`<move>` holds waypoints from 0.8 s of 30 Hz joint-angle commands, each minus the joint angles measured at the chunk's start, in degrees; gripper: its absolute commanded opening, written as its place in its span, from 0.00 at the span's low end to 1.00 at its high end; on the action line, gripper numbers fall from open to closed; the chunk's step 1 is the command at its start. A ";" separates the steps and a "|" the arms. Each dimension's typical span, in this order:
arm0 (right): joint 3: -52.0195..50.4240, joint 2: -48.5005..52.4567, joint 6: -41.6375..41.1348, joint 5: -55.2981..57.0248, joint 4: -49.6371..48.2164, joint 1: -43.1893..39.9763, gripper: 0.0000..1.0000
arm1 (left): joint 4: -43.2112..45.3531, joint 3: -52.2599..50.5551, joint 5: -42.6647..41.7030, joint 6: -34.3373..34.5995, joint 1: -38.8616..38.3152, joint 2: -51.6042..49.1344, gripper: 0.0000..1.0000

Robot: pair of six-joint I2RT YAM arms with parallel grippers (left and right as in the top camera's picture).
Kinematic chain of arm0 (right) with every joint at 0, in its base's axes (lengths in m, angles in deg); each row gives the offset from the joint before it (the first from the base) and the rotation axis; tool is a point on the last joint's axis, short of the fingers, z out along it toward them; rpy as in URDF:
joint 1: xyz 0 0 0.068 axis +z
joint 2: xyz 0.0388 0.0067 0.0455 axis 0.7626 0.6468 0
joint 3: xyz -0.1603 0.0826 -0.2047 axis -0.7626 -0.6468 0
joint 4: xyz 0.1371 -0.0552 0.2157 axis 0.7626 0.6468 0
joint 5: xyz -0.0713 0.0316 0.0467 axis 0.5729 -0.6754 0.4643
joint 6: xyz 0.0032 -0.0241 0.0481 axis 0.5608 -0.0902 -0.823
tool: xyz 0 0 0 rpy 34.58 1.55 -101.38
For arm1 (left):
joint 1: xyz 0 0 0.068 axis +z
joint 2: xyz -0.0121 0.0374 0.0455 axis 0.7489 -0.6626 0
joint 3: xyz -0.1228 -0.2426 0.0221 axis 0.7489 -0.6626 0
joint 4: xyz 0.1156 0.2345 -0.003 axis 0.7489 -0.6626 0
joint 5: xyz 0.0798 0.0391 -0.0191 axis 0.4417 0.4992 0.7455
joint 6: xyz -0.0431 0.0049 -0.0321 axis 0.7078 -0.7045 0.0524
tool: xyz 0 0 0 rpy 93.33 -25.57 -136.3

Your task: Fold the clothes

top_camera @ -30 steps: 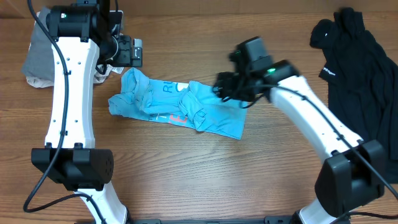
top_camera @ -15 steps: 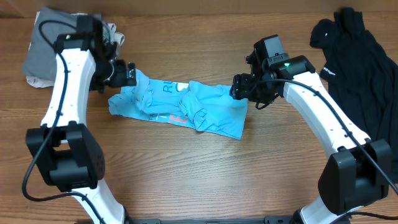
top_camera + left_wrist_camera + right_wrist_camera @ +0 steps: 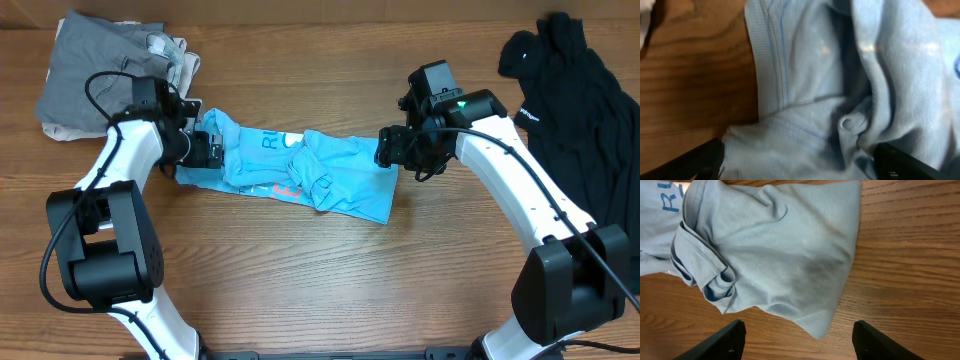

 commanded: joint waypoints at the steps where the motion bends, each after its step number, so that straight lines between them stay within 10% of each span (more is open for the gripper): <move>1: 1.29 -1.18 0.24 1.22 0.26 0.00 0.73 | 4.98 -4.15 -1.01 -1.42 0.31 0.22 0.97; 8: 1.29 -1.18 0.24 1.22 0.44 0.00 0.73 | 14.10 -10.16 -1.05 -1.40 0.31 0.22 0.89; 16: 1.29 -1.18 0.20 1.16 0.00 0.00 0.73 | 13.64 -11.13 -5.73 -0.90 0.24 0.22 0.04; 21: 1.03 -0.74 -1.11 0.96 -0.76 0.70 0.68 | 11.13 -9.33 -5.62 2.38 0.55 1.14 0.04; 24: 0.13 -0.22 -3.45 -0.94 -2.78 1.68 0.38 | 5.49 -5.44 -5.31 2.01 0.61 3.85 0.04</move>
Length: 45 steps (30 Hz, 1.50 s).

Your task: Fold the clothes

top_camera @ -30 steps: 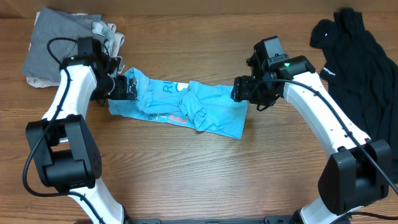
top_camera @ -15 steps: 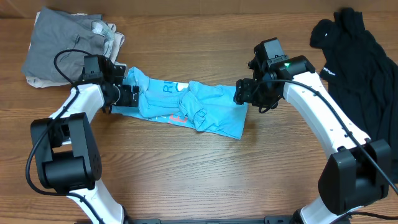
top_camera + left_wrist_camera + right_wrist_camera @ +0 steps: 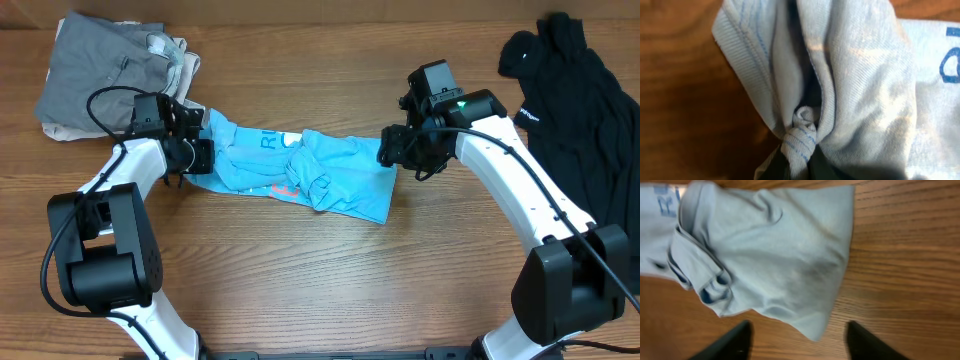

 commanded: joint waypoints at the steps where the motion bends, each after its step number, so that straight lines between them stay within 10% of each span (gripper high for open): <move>1: -0.46 -0.13 -3.34 -2.01 -2.97 1.64 0.22 | -5.60 3.93 0.13 0.42 0.31 3.32 0.04; 2: -1.44 -0.13 -5.44 -2.49 -4.87 1.99 0.04 | -7.69 5.77 0.85 0.35 0.31 4.81 0.04; 22: -13.81 0.98 -11.10 -17.94 -24.96 1.92 0.04 | -14.62 11.69 2.08 -6.97 -4.94 22.36 0.04; 39: 21.07 -8.20 1.60 -18.69 3.21 -17.05 0.08 | -13.09 11.69 8.20 -12.72 -35.52 8.26 0.04; 45: 22.12 -8.20 2.97 -18.67 4.96 -20.39 0.22 | -12.35 11.69 9.55 -9.77 -39.17 4.98 0.58</move>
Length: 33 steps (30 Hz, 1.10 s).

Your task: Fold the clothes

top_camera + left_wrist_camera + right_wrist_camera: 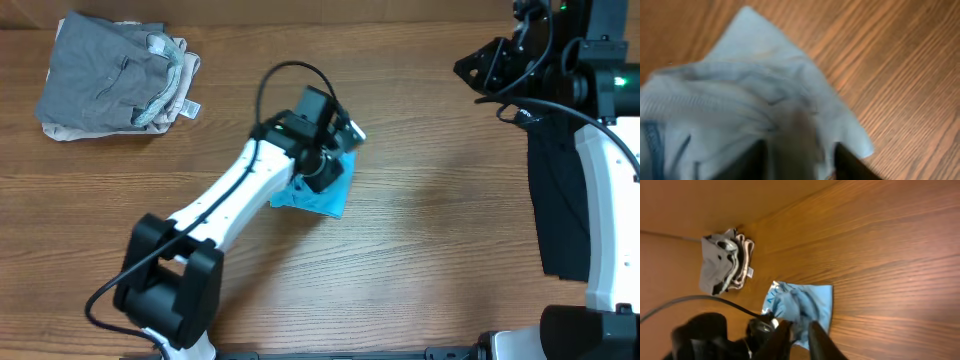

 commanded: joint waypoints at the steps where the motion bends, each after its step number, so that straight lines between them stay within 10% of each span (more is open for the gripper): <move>1: 0.76 0.24 1.84 -0.39 0.20 -1.09 0.25 | 0.83 1.27 1.46 2.58 -0.83 -0.66 0.61; 15: -0.02 0.85 1.84 1.81 -0.09 -1.05 0.46 | -14.32 27.61 4.20 14.21 0.59 2.16 0.87; 22: -3.10 8.81 4.37 1.88 -3.98 9.05 0.47 | -22.75 41.57 5.57 27.26 9.46 2.16 0.88; 33: -3.10 24.04 2.67 12.55 -9.77 22.32 0.51 | -27.41 41.86 5.60 28.46 20.00 2.08 0.87</move>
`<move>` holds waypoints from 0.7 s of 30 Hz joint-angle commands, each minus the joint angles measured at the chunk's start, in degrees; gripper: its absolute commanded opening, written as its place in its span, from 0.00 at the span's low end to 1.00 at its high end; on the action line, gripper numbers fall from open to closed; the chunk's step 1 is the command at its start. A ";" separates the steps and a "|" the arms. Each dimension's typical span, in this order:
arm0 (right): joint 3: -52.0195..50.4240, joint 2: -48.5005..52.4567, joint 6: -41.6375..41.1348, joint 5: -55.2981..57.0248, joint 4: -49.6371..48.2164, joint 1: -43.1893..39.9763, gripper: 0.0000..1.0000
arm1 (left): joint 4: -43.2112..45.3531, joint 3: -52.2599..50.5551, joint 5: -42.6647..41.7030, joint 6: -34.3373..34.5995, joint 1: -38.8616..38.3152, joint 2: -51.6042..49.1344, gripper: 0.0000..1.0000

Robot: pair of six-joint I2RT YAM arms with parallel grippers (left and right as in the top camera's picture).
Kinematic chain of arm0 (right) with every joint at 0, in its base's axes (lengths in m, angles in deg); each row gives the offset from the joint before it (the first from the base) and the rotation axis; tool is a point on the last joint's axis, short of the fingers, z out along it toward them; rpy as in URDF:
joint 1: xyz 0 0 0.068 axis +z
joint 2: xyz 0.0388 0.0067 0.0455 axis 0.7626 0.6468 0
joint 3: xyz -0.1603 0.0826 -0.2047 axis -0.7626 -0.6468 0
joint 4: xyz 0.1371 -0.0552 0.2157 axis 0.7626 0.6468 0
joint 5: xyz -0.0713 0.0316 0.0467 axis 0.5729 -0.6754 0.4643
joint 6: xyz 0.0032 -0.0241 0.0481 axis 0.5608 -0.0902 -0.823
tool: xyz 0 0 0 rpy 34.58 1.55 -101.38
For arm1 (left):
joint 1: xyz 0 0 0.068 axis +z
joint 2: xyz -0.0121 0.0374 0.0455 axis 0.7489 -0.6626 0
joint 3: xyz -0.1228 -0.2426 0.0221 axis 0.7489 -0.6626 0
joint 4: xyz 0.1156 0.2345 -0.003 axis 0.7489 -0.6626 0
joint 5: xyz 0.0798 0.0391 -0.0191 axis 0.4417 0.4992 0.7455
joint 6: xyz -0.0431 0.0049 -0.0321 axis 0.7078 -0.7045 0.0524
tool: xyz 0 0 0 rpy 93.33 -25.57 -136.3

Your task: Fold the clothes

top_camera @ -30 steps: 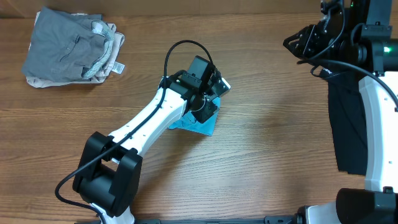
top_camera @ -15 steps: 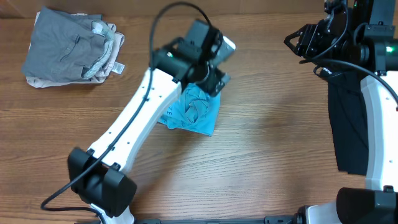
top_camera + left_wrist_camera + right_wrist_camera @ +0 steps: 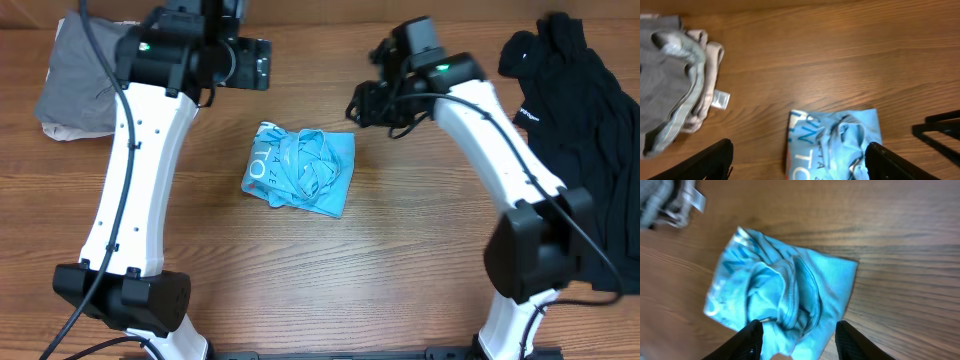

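The light blue T-shirt [image 3: 300, 170] lies as a small crumpled bundle in the middle of the table, lettering on its left side; it also shows as the shirt [image 3: 835, 140] and the shirt [image 3: 785, 290]. My left gripper [image 3: 250, 63] hangs high behind and left of it, open and empty, as the left gripper [image 3: 797, 162] shows. My right gripper [image 3: 365, 103] hovers just behind the bundle's right corner, open with nothing held, seen as the right gripper [image 3: 800, 337].
A folded grey and beige pile [image 3: 75, 75] sits at the back left, also the pile [image 3: 670, 75]. A black garment [image 3: 585, 110] lies heaped along the right side. Bare wooden tabletop [image 3: 400, 260] surrounds the blue bundle.
My left gripper was down on the blue bundle; now it is raised behind and left of it, open. My right gripper has come from the far right back to the bundle's rear corner.
The shirt lay stretched out between both open grippers. Then my left gripper was shut on its left edge. Later the shirt was a small bundle at the table's middle under my left gripper, the right arm far away. Now both grippers are open and off it.
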 commanded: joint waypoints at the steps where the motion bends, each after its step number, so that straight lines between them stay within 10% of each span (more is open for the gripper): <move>1: -0.02 3.76 -0.22 2.82 -1.68 1.64 0.51 | -0.72 0.94 0.22 1.31 1.22 1.27 0.87; 13: -0.02 10.49 0.20 2.86 -8.20 7.98 0.51 | -0.96 0.90 0.22 1.29 1.51 0.70 0.87; 18: -0.02 11.87 -2.47 8.13 -7.21 7.93 0.06 | -1.27 0.66 0.22 1.20 1.51 0.70 0.87; 21: 0.04 11.41 -3.04 10.16 -5.44 5.46 0.04 | -1.53 0.63 0.28 0.22 1.51 0.70 0.87</move>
